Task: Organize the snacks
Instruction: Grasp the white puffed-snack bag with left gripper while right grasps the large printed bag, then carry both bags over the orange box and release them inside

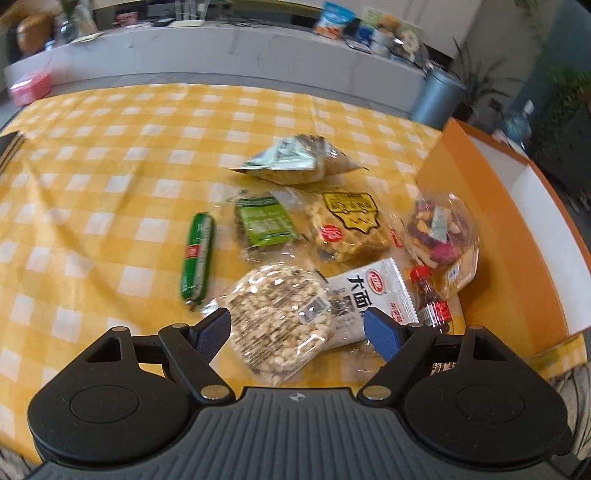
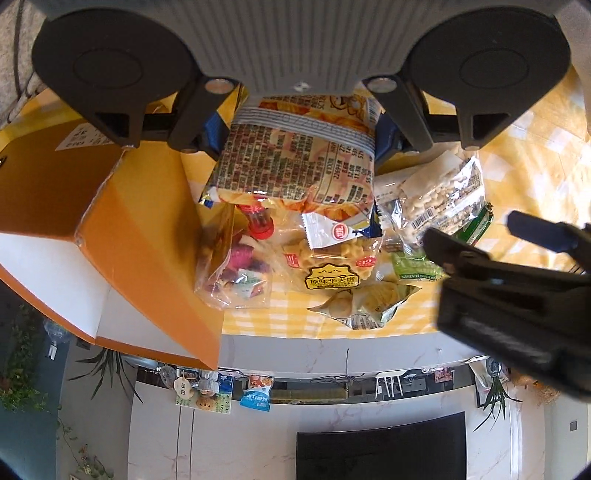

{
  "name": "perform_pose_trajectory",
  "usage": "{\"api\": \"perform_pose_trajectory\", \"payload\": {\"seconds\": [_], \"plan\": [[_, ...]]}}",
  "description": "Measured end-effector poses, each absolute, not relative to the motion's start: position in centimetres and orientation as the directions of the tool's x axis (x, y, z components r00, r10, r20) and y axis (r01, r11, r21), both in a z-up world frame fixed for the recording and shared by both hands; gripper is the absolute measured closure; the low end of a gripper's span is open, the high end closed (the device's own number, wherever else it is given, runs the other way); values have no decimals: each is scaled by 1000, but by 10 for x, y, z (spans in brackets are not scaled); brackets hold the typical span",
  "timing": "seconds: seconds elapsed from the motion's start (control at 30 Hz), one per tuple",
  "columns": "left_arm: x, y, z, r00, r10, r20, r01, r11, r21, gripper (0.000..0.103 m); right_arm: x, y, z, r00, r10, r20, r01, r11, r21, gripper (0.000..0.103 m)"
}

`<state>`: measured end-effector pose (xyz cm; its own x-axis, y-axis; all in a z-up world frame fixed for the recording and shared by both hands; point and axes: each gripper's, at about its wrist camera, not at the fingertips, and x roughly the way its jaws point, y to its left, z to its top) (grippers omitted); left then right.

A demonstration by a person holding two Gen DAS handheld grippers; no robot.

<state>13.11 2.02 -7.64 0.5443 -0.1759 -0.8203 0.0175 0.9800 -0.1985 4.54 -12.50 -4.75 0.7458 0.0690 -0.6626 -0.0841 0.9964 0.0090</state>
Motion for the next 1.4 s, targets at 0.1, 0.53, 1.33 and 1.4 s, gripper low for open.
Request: {"api": "perform_pose_trajectory", "payload": {"seconds": [0.1, 0.53, 1.33, 1.4], "plan": [[143, 10, -89, 506, -140, -851, 6, 987, -159, 7, 46, -127, -47, 745, 76, -662, -80, 996, 25, 30], [173, -1, -103, 455, -13, -891, -158, 983, -95, 0, 43, -122, -49, 747, 74, -661, -103, 995, -6, 30], [152, 25, -92, 549, 1, -836, -284, 941, -185, 18, 46, -125, -48, 742, 91, -664, -102, 995, 21, 30], [147, 26, -86, 564, -19, -826, -259, 945, -199, 18, 47, -126, -48, 742, 89, -664, -96, 995, 27, 30]]}}
